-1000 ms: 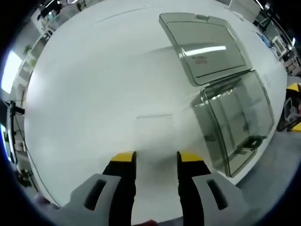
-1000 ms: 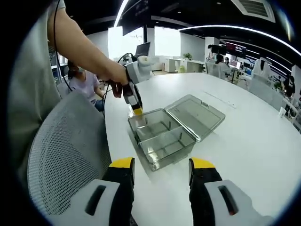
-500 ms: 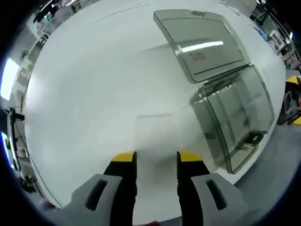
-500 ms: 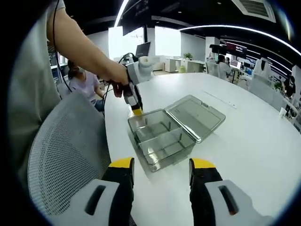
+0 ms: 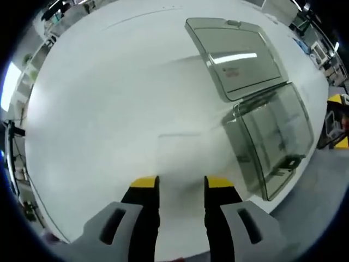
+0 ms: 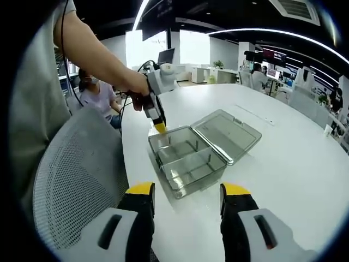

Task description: Insert the divider into the dual guide fixture by aligning both edges with the guide slots and pushing it downward to the bottom, including one-sided entry, uneven engagement, binding, and posture correction.

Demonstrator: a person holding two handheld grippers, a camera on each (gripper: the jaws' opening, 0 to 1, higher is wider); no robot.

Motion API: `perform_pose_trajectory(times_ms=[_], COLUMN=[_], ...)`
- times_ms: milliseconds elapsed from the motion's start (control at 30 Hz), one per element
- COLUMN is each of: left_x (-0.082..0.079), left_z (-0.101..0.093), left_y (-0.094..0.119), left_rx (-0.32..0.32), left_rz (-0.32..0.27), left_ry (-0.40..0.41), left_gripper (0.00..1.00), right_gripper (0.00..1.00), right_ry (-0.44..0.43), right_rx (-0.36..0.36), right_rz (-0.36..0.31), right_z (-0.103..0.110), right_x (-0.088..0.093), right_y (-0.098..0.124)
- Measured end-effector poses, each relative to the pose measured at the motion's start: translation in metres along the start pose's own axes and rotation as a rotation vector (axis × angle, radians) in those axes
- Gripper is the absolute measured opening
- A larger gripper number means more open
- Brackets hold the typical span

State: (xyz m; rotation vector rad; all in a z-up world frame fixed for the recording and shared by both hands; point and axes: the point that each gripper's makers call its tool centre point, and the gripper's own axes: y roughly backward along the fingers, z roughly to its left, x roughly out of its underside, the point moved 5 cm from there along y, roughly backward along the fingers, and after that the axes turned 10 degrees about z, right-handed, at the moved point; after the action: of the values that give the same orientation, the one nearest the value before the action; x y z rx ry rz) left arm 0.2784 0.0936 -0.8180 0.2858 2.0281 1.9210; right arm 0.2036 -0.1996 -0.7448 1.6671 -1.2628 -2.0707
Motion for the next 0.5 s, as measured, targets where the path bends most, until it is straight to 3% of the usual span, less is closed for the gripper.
perform_pose_trajectory(times_ms=[500], left_x=[0.0027], left_z=[0.0009], left_y=[0.0037], left_rx=[0.038], left_rz=[0.002], left_ry=[0.017], left_gripper=[0.28], right_gripper=[0.44], right_ry=[0.001], right_rx=[-0.001], right_rz=[0.003], right_z=[-0.0006], right_x=[0.0007], right_y=[0.0012])
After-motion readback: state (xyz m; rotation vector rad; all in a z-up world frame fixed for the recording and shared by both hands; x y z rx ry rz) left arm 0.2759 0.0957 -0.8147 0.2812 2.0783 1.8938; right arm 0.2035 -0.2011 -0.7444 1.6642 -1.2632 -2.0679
